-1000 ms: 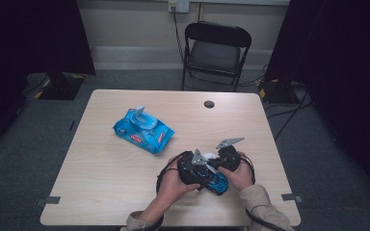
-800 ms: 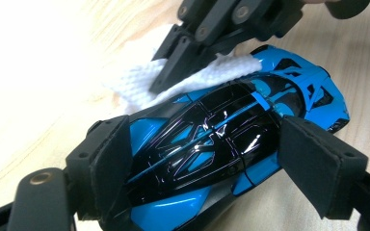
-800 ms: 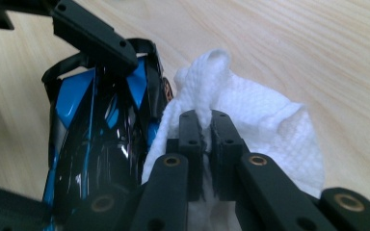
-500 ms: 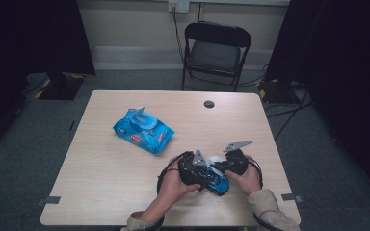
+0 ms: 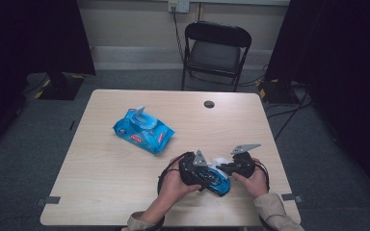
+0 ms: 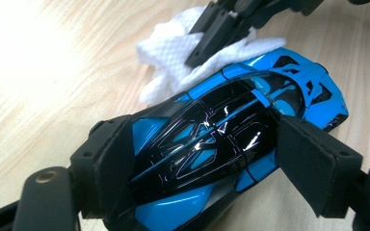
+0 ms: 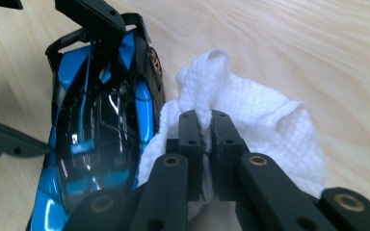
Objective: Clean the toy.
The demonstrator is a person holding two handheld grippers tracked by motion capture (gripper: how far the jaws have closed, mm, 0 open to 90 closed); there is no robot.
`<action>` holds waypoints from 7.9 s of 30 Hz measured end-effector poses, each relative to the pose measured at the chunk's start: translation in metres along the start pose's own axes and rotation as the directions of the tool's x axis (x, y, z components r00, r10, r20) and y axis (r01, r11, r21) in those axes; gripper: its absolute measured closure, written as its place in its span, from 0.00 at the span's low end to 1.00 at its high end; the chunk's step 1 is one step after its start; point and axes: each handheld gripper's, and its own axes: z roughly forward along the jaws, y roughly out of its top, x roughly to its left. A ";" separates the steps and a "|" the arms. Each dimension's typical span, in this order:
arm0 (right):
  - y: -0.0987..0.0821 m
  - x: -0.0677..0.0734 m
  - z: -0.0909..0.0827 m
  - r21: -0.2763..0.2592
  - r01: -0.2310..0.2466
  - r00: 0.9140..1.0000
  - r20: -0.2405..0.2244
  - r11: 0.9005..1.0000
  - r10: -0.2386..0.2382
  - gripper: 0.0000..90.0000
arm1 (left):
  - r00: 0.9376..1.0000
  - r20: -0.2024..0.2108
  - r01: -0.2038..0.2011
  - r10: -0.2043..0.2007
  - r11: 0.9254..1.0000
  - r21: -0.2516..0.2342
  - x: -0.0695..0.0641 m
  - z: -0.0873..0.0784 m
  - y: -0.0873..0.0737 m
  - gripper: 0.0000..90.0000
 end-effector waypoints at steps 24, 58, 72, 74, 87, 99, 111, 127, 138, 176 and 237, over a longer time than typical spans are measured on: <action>-0.028 0.002 -0.031 0.013 0.033 0.998 0.047 0.999 -0.034 0.95 | 1.000 -0.002 -0.002 0.002 1.000 0.007 0.000 0.000 0.001 0.24; -0.031 0.012 -0.081 -0.050 0.059 0.995 0.086 0.997 -0.054 0.94 | 1.000 0.023 0.016 -0.017 0.999 0.031 0.000 -0.004 0.006 0.25; 0.024 0.044 -0.054 -0.083 0.145 0.989 0.029 0.986 -0.143 0.94 | 0.999 -0.002 0.032 -0.032 0.999 -0.044 0.019 -0.059 -0.010 0.25; 0.034 0.051 -0.046 -0.086 0.155 0.988 0.007 0.984 -0.155 0.94 | 0.999 -0.016 0.041 -0.041 0.998 -0.050 0.025 -0.069 -0.017 0.25; 0.079 0.102 0.025 -0.037 0.277 0.953 -0.121 0.960 -0.279 0.93 | 0.986 -0.082 0.136 -0.142 0.988 -0.075 0.050 -0.122 -0.066 0.25; 0.090 0.133 0.096 0.037 0.356 0.916 -0.209 0.934 -0.342 0.89 | 0.968 -0.134 0.202 -0.213 0.975 -0.090 0.057 -0.146 -0.102 0.30; 0.086 0.128 0.079 -0.043 0.315 0.926 -0.204 0.948 -0.317 0.52 | 0.974 -0.112 0.191 -0.196 0.980 -0.053 0.053 -0.138 -0.106 0.32; 0.045 0.077 0.028 -0.035 0.223 0.975 -0.005 0.974 -0.224 0.22 | 0.990 -0.031 0.139 -0.139 0.990 -0.009 0.047 -0.108 -0.092 0.32; 0.027 0.062 0.036 0.034 0.205 0.978 0.022 0.978 -0.206 0.20 | 0.990 -0.035 0.140 -0.140 0.990 0.001 0.048 -0.104 -0.093 0.31; 0.027 0.069 0.054 0.060 0.262 0.962 0.058 0.963 -0.266 0.28 | 0.997 -0.017 0.078 -0.076 0.987 0.138 0.040 -0.084 -0.102 0.35; 0.054 0.086 -0.001 -0.218 0.173 0.983 -0.021 0.961 -0.182 0.28 | 0.937 0.172 0.328 -0.303 0.934 -0.143 0.066 -0.080 0.014 0.95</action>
